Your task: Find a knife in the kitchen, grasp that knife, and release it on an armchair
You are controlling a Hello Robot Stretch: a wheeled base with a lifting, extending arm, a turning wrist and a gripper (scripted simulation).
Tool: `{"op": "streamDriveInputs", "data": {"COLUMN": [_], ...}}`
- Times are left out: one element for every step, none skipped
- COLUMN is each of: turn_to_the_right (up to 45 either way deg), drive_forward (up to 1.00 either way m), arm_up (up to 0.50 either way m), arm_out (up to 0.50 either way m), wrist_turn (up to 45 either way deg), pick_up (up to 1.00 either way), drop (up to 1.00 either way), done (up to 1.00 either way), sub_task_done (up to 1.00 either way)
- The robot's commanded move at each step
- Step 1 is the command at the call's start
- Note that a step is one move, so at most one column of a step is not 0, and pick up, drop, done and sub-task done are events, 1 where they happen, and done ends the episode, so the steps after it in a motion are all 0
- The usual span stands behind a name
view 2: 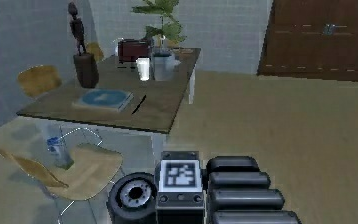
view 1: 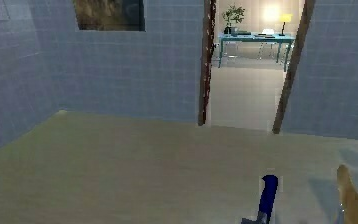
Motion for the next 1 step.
{"op": "streamDriveInputs", "data": {"turn_to_the_right": [0.0], "drive_forward": [0.25], "arm_up": [0.00], "arm_out": [0.00], "wrist_turn": [0.0], "pick_up": [0.00], "drop": [0.00], "done": [0.00], "sub_task_done": [0.00]}}
